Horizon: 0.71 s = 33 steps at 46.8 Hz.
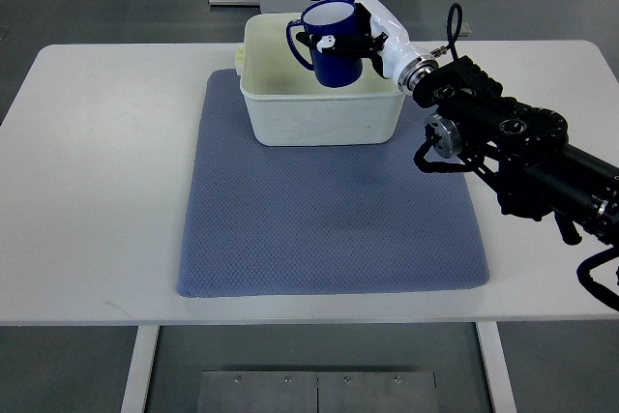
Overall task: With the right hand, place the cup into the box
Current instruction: 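Lower the mug into the cream box and open the right hand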
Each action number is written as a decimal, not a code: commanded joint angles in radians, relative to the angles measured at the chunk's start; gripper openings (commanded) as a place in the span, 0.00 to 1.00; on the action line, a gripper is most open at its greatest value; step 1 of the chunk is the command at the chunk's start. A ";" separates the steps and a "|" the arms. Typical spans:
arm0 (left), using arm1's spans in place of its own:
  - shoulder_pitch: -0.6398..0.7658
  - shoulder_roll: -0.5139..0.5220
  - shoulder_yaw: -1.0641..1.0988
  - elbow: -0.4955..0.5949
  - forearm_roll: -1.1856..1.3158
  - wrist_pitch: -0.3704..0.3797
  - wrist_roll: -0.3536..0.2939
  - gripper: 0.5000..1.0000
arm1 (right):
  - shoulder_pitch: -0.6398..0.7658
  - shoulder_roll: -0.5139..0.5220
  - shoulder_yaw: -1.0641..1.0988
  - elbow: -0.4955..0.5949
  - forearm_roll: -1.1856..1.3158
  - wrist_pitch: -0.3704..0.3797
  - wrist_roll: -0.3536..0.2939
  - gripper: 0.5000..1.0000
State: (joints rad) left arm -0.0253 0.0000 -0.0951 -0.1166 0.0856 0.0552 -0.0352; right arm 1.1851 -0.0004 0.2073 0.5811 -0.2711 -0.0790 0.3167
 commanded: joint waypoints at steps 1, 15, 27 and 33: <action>-0.001 0.000 0.000 0.000 0.000 0.000 0.000 1.00 | -0.001 0.000 0.000 -0.017 0.010 -0.010 -0.004 0.00; -0.001 0.000 0.000 0.000 0.000 0.000 0.000 1.00 | -0.004 0.000 0.020 -0.024 0.030 -0.054 -0.015 0.00; -0.001 0.000 0.000 0.000 -0.001 0.000 0.000 1.00 | -0.015 0.000 0.038 -0.017 0.030 -0.064 -0.014 0.72; -0.001 0.000 0.000 0.000 0.000 0.000 0.000 1.00 | -0.015 0.000 0.040 -0.015 0.030 -0.064 -0.014 0.97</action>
State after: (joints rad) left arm -0.0257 0.0000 -0.0951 -0.1166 0.0849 0.0552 -0.0354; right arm 1.1703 0.0000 0.2456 0.5656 -0.2414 -0.1438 0.3028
